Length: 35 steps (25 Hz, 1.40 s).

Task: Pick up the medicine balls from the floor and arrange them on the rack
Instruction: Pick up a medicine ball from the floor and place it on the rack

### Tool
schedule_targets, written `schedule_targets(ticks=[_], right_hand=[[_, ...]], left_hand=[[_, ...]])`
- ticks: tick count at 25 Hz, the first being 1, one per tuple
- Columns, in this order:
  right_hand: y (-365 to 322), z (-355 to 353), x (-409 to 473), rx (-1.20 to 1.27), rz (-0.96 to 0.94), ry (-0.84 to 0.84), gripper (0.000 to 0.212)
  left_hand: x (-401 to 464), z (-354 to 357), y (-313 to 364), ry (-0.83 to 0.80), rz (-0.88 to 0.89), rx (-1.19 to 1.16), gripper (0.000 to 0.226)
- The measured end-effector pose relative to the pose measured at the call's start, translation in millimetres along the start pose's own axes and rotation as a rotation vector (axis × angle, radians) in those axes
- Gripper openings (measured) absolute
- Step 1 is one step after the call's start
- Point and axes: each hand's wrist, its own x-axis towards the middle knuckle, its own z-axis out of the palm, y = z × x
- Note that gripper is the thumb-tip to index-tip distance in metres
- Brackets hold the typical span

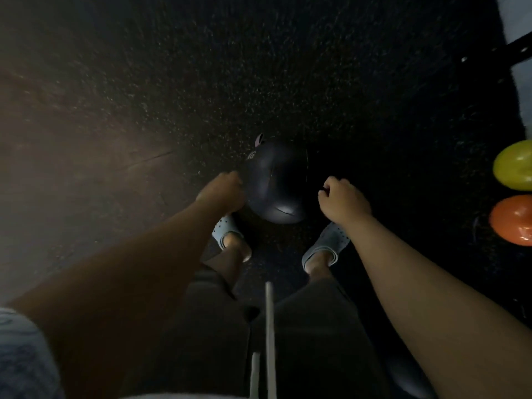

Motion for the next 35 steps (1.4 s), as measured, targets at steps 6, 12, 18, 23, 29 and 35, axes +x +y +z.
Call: schedule_targets(ticks=[6, 12, 18, 23, 29, 35], right_hand=[[36, 49, 173, 0.052, 0.036, -0.041, 0.078], [47, 105, 239, 0.619, 0.2, -0.063, 0.096], [53, 98, 234, 0.864, 0.224, -0.023, 0.09], [57, 16, 186, 0.948, 0.222, 0.08, 0.088], [71, -187, 66, 1.13, 0.165, 0.413, 0.088], [116, -399, -137, 1.29, 0.027, 0.997, 0.092]], left_hand=[[152, 64, 18, 0.187, -0.278, -0.446, 0.058], [205, 126, 3, 0.266, -0.418, -1.054, 0.093], [202, 135, 23, 0.394, -0.443, -1.247, 0.1], [152, 86, 82, 0.411, -0.339, -1.208, 0.101], [32, -53, 246, 0.438, 0.04, -1.076, 0.086], [-183, -167, 451, 0.389, 0.58, -0.965, 0.085]])
